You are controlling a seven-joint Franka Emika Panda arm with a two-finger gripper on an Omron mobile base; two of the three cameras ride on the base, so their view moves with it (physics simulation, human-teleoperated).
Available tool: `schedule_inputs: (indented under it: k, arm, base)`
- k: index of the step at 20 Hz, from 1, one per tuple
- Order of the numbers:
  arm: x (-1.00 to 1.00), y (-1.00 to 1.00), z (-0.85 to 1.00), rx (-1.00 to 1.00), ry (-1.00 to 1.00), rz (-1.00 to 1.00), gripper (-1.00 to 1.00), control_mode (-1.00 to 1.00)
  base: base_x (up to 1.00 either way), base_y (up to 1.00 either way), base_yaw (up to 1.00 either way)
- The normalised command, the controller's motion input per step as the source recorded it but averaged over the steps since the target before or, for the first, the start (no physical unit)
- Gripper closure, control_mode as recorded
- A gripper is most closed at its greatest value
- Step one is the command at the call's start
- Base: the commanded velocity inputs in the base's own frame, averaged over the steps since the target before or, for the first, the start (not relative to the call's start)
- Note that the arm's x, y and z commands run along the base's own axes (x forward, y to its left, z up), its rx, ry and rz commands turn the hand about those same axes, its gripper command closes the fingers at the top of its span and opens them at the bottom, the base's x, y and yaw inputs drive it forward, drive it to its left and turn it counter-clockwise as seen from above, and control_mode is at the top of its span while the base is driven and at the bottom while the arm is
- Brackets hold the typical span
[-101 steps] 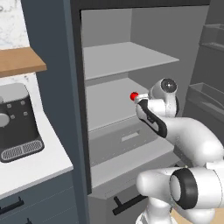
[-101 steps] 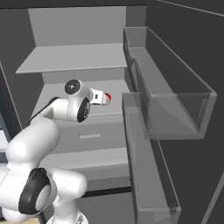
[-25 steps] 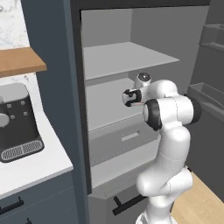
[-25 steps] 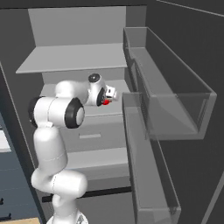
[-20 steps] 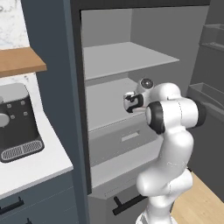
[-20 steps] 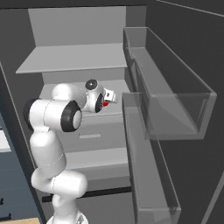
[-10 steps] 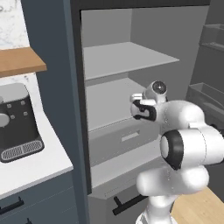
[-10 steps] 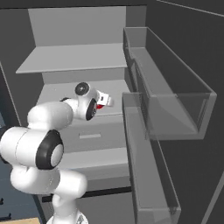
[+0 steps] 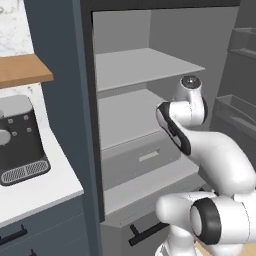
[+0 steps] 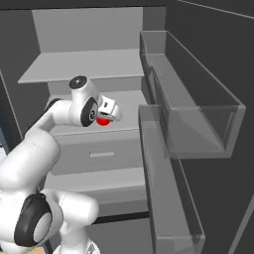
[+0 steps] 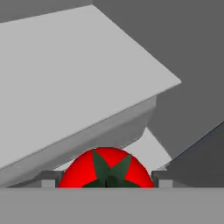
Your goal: Place one tomato and one fish in each tupperware on the nearby counter, to pack two identical lunches.
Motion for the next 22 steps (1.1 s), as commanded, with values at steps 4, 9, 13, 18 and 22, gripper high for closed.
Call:
schedule_inputs:
  k: [4,9,13,18,22]
  arm:
    - [-1.0,0.18,0.19,0.03,0.22,0.03,1.0,-1.0]
    - [-1.0,0.5,0.0,0.04,0.0,0.11,1.0,-1.0]
    - [-1.0,0.4,-0.01,0.01,0.0,0.14,1.0,-1.0]
    - [-0.99,0.02,-0.31,0.01,-0.09,0.06,1.0,-1.0]
    - [-0.73,0.0,-0.34,0.0,-0.21,0.03,1.0,-1.0]
  base:
    - [0.0,0.0,0.0]
    - [0.0,0.0,0.0]
    - [0.0,0.0,0.0]
    - [0.0,0.0,0.0]
    - [0.0,0.0,0.0]
